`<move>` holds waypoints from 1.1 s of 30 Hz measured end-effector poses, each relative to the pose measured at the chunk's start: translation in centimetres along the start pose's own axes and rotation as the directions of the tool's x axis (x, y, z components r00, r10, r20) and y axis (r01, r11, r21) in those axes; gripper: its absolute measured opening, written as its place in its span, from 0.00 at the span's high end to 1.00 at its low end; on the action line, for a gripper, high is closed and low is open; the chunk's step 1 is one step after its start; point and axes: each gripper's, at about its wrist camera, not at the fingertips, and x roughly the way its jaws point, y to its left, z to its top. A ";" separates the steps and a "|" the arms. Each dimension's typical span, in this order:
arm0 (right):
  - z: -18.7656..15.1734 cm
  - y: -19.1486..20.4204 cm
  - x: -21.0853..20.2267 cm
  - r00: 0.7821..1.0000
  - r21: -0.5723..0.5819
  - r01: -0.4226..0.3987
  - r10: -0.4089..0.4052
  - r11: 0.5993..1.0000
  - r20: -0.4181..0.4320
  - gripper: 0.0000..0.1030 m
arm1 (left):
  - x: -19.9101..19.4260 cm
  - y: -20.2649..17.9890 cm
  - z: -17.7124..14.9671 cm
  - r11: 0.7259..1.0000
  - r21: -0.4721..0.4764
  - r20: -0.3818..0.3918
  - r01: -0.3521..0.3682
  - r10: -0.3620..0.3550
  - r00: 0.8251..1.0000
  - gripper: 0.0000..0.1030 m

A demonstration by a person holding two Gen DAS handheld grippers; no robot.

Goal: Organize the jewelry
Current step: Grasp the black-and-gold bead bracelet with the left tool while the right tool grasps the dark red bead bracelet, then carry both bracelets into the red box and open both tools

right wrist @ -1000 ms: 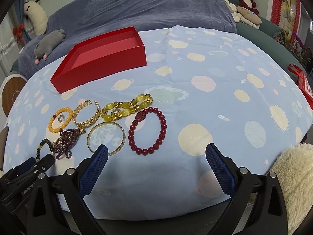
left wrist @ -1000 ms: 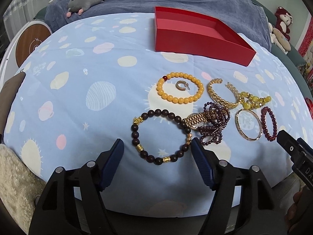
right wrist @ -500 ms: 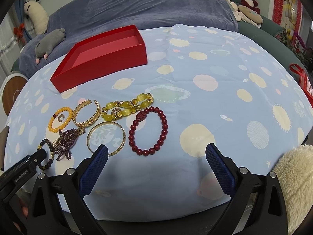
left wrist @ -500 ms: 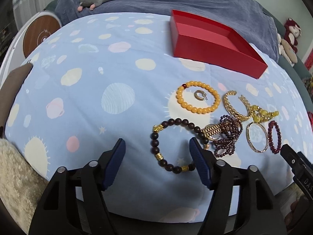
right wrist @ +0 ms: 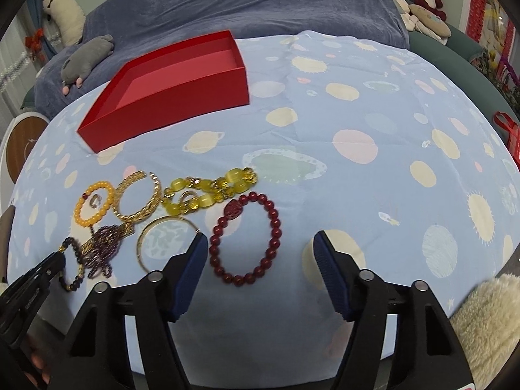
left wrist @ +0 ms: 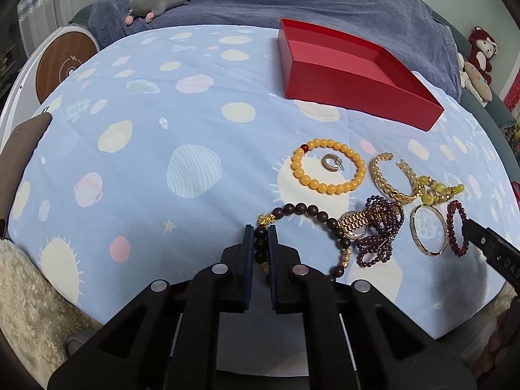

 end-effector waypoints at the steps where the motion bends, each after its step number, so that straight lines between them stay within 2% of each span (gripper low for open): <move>1: 0.2 -0.2 0.4 1.000 0.001 0.006 -0.006 1.000 -0.007 0.42 | 0.0 0.0 0.0 1.000 0.000 0.000 0.001 -0.001 1.000 0.92; 5: 0.6 -0.7 1.8 0.999 0.006 0.018 -0.018 1.000 -0.045 0.50 | 0.0 0.0 0.0 1.000 0.000 0.000 0.001 -0.001 1.000 0.92; 10: 0.3 -0.4 1.9 0.999 -0.032 0.038 -0.039 0.999 -0.028 0.55 | 0.0 0.0 0.0 1.000 0.003 0.000 -0.001 0.001 1.000 0.92; 13: 0.2 -0.4 1.6 0.999 -0.038 0.022 -0.023 0.999 -0.029 0.73 | 0.0 0.0 0.0 1.000 0.006 0.001 -0.002 0.002 1.000 0.92; 15: 0.2 -0.2 1.5 0.999 -0.046 0.009 -0.011 0.999 -0.035 0.89 | 0.0 -0.1 0.0 1.000 0.008 0.000 0.002 -0.002 1.000 0.92; 16: 0.2 -0.1 1.5 0.999 -0.049 -0.003 0.001 0.999 -0.040 0.92 | -0.1 -0.1 0.0 1.000 0.010 0.000 0.009 -0.009 1.000 0.92; 21: -0.2 0.1 0.5 0.998 -0.043 -0.054 0.052 0.998 -0.042 0.93 | -0.3 -0.6 -0.1 0.999 0.027 -0.006 0.030 -0.030 1.000 0.92; 26: 0.0 -0.1 -2.3 0.992 -0.019 -0.124 0.123 0.992 -0.011 0.93 | -2.2 -1.1 0.2 0.996 0.030 0.006 0.079 -0.080 0.997 0.93; 33: 2.0 -0.1 -6.5 0.982 -0.048 -0.182 0.184 0.982 0.043 0.93 | -5.6 -1.3 2.8 0.986 -0.003 0.045 0.167 -0.167 0.985 0.93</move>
